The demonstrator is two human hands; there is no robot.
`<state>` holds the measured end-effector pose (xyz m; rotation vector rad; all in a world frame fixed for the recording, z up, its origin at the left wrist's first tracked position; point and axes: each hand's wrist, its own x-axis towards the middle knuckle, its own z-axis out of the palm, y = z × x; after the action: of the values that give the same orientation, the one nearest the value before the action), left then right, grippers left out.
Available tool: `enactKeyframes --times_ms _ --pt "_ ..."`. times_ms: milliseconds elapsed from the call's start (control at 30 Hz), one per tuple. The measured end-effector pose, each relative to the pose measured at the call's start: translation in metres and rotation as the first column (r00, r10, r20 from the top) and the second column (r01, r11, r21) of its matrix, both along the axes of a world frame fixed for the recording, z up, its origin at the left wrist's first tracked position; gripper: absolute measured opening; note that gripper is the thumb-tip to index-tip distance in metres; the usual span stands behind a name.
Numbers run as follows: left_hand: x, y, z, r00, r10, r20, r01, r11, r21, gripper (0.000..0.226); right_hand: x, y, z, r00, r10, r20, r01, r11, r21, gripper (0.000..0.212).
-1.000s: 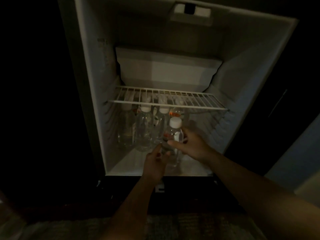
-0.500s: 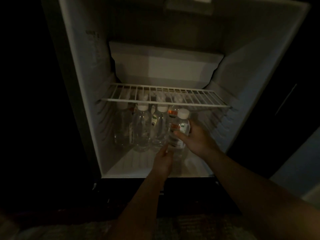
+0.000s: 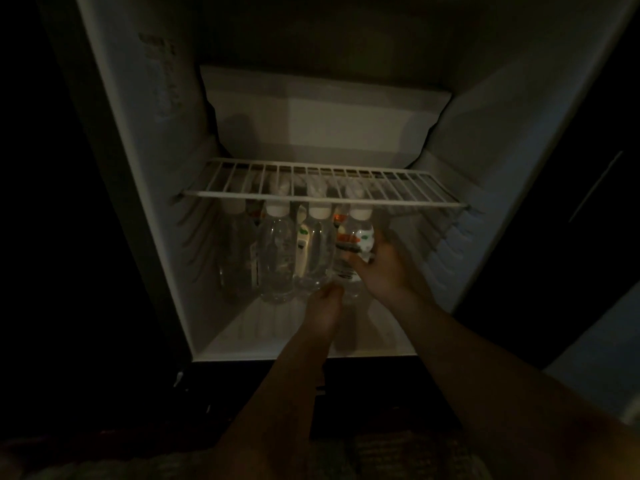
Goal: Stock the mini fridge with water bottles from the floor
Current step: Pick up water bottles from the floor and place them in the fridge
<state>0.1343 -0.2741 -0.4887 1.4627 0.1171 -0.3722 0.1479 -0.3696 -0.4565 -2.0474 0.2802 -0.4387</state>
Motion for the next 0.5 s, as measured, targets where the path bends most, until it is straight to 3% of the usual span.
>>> enactKeyframes --times_ms 100,267,433,500 --pt "0.002 0.009 0.003 0.999 -0.033 0.008 0.032 0.999 0.04 0.015 -0.002 -0.002 -0.003 0.994 0.06 -0.095 -0.057 0.998 0.034 0.046" --pt "-0.003 0.032 0.003 0.998 -0.065 0.012 0.062 0.984 0.164 0.032 -0.011 -0.003 -0.005 0.93 0.015 -0.368 -0.076 0.985 -0.154 0.042" --pt "-0.015 0.058 0.019 0.99 -0.14 0.029 0.127 0.954 0.273 0.022 -0.026 0.001 0.012 0.852 0.072 -0.519 -0.196 0.962 -0.189 0.018" --pt "-0.02 0.068 0.026 0.981 -0.186 0.052 0.161 0.936 0.314 0.022 -0.028 0.007 0.022 0.819 0.09 -0.566 -0.247 0.947 -0.207 0.018"
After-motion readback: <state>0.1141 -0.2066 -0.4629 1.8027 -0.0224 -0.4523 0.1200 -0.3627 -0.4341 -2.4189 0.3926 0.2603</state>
